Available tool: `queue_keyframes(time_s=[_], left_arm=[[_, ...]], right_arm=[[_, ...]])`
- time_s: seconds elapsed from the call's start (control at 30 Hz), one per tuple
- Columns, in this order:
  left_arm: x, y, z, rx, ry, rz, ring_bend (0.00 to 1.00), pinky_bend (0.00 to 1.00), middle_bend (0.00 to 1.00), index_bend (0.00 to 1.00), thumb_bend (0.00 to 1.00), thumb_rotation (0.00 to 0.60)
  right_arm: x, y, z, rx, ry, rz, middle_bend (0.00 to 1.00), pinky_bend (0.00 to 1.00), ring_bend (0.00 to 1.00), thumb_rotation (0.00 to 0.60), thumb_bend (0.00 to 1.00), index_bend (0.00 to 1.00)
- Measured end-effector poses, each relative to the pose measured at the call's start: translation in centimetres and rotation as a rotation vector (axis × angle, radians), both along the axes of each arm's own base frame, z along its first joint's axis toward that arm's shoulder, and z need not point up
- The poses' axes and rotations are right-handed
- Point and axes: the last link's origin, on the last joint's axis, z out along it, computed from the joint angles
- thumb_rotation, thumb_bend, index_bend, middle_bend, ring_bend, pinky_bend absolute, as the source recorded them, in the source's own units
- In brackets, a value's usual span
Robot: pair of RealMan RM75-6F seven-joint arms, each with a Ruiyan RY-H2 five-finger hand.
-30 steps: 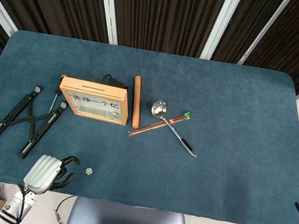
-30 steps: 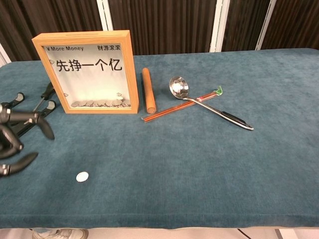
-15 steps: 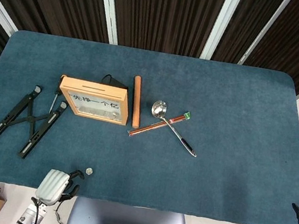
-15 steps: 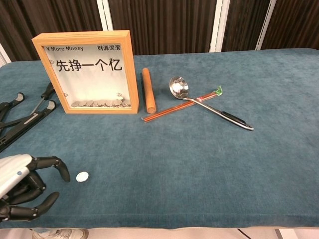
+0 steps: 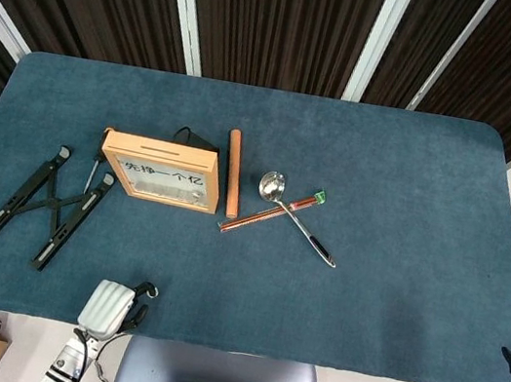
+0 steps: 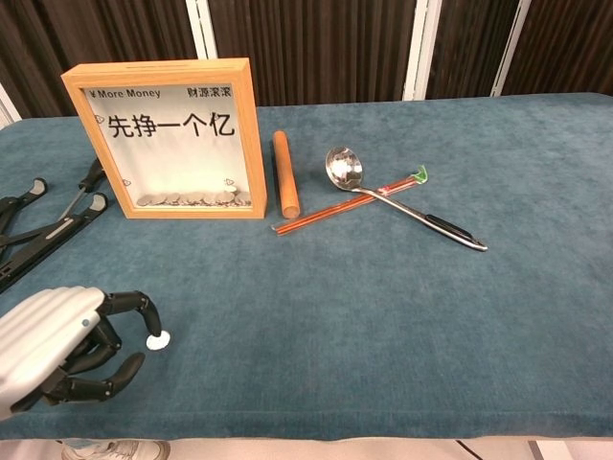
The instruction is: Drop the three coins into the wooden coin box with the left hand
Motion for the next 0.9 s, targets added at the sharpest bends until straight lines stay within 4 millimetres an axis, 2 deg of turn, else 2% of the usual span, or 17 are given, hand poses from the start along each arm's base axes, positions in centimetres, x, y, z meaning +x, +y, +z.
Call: queue_keyframes(time_s=[0.13, 0.9], left_arm=[[-0.2, 0.2, -0.7, -0.010, 0.050, -0.004, 1.00, 1.00, 1.00, 0.46, 0.43, 0.600], [-0.4, 0.9, -1.5, 0.018, 0.089, -0.013, 1.00, 1.00, 1.00, 0.43, 0.43, 0.600]], right_arm=[[0.0, 0.0, 0.0, -0.001, -0.002, 0.000, 0.00, 0.00, 0.00, 0.600, 0.21, 0.00], [-0.1, 0.1, 0.2, -0.006, -0.003, -0.004, 0.00, 0.00, 0.00, 0.600, 0.21, 0.00]])
